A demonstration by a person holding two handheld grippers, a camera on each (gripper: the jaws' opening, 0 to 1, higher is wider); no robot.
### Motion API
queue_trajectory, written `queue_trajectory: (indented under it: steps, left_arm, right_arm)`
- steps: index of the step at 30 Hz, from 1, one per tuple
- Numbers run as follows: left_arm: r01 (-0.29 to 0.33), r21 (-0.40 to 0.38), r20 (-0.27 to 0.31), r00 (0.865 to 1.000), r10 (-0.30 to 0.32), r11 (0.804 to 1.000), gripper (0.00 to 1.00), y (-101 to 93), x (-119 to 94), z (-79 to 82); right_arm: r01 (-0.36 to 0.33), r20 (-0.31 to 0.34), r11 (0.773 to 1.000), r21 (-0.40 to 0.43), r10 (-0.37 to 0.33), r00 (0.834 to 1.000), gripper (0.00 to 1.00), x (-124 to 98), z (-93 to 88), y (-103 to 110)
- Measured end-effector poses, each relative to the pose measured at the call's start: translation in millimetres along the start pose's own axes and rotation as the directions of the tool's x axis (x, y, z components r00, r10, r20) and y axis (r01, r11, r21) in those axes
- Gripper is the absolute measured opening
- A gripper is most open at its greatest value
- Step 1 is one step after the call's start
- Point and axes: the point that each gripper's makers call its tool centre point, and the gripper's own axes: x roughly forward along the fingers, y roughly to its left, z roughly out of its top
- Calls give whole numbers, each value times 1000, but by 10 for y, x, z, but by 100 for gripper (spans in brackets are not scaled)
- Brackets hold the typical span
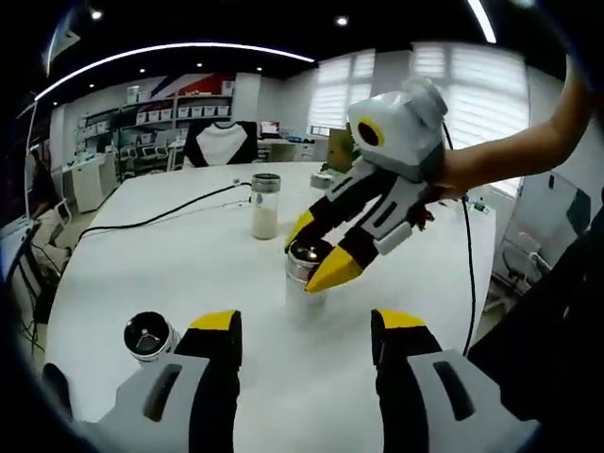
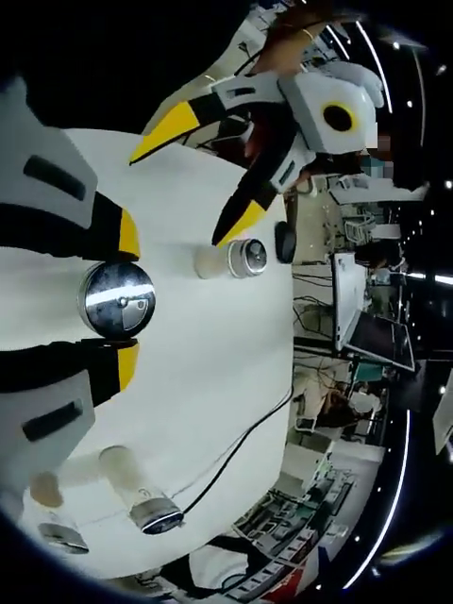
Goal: Rotate the seasoning bottle until the label or dispensing opening points toward the visible target arrow and the bottle remains upright within the marked orientation range
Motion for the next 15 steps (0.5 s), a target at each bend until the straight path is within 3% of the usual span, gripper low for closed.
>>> queue_trajectory:
  steps: [7, 9, 15]
  left_arm:
    - [28, 16, -9, 1000, -28, 999, 58, -64, 80, -88]
    - [35, 26, 30, 999, -36, 999, 56, -77, 104, -53]
    - [44, 51, 17, 999, -45, 998, 55, -146, 175, -89]
  right_arm:
    - [-24, -2, 1000, -11, 24, 1000, 29, -15, -42, 138]
    - [-32, 0, 999, -15, 32, 1000, 29, -16, -57, 171]
    - [-46, 5, 999, -24, 46, 999, 29, -2, -111, 236]
